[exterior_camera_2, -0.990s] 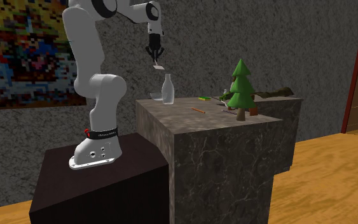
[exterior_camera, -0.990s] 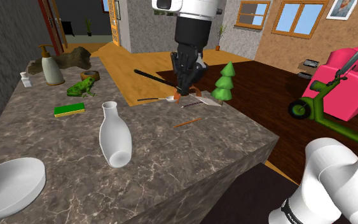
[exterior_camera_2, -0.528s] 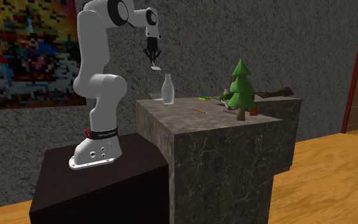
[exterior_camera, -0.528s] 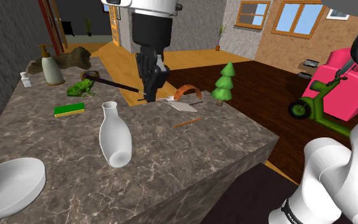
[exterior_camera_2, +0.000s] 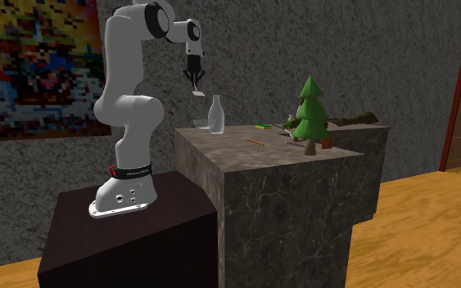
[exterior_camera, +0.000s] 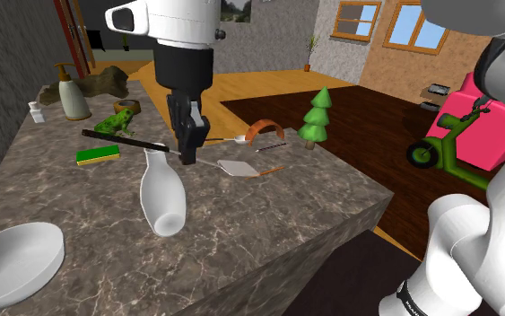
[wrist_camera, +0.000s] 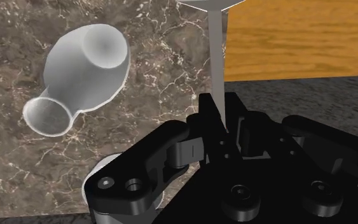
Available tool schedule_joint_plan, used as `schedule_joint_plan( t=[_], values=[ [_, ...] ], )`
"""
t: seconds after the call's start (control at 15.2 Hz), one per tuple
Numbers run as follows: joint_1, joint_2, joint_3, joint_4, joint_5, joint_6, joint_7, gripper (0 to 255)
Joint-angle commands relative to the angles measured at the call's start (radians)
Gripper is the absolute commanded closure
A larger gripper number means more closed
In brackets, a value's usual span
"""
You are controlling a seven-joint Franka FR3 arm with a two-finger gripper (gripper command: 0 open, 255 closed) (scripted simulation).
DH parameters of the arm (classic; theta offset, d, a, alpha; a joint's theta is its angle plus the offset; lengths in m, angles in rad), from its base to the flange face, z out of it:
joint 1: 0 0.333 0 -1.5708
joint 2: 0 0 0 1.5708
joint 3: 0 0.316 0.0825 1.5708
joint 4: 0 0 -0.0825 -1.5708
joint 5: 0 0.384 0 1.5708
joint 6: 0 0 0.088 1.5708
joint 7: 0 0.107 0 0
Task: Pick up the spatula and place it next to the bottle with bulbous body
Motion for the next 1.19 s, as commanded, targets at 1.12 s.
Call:
schedule_joint_plan(
  t=[1.12],
  values=[
    [0.000,-0.037,0.000,-0.301,0.003,0.265,-0.011,255]
  ],
)
